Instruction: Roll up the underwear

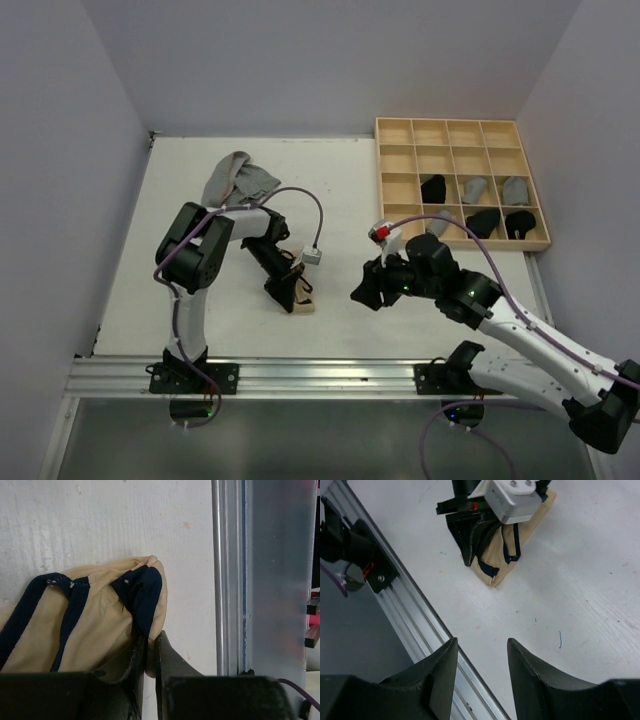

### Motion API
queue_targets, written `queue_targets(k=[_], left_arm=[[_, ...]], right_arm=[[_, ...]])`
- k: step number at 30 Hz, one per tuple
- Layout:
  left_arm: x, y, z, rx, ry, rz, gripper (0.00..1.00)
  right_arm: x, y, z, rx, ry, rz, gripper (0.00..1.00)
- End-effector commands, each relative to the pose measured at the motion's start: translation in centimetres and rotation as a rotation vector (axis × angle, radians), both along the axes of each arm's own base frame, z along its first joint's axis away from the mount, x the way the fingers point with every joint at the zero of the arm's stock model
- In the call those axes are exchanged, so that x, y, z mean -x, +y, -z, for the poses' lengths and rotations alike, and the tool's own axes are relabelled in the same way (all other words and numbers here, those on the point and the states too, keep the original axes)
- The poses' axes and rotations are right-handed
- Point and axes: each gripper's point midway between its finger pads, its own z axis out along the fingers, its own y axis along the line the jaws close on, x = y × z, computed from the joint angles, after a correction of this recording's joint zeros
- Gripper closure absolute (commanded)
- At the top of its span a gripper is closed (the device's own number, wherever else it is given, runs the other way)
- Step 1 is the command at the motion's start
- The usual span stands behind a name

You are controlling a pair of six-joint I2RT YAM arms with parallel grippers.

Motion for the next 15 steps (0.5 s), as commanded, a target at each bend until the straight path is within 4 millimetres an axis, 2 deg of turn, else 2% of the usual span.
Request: queue_targets(k=[1,2,3,4,5,6,7,9,10,12,14,15], left_arm=[[-0.1,2.6,4.0,-0.131,-0.062,0.096,0.88],[0.3,2.9,4.1,-0.139,-0.051,0.101,0.88],[0.6,3.2,4.1,-0.144,-0.043,0.110,0.87],[0.9,3.4,4.3,-0.153,-0.031,0.119,0.87],[1.1,3.8,4.6,-0.158,-0.029,0.137,0.86],[1.4,4.1,4.5,-0.164,-0.016,0.144,0.86],[1.5,4.4,4.9,-0.172,-0.009,0.155,0.85],[1.7,4.9,5.0,-0.168,0.009,0.179,0.85],[1.2,4.6,5.2,-0.156,0.021,0.175,0.85],[1.2,4.7,5.0,-0.138,0.057,0.180,0.84],[0.8,4.7,5.3,-0.133,0.068,0.190,0.84],[0.6,4.6,5.4,-0.131,0.066,0.192,0.84]], right_arm=[[0.2,1.5,0.2,0.097,-0.085,-0.092,0.52],[0.5,2.3,0.4,0.121,-0.108,-0.128,0.50],[1.4,4.2,1.4,0.174,-0.113,-0.206,0.49],[1.4,4.7,2.1,0.235,-0.154,-0.251,0.49],[0.9,5.7,2.0,0.274,-0.185,-0.273,0.49],[1.4,6.6,2.9,0.318,-0.200,-0.321,0.49],[1.0,7.5,5.1,0.395,-0.220,-0.378,0.49],[0.3,9.6,5.6,0.397,-0.290,-0.407,0.49],[0.0,10.1,7.1,0.427,-0.300,-0.434,0.49],[-0.5,11.7,7.4,0.385,-0.338,-0.446,0.49],[-0.5,12.5,8.6,0.381,-0.358,-0.479,0.49],[-0.9,13.1,8.5,0.374,-0.397,-0.495,0.48]])
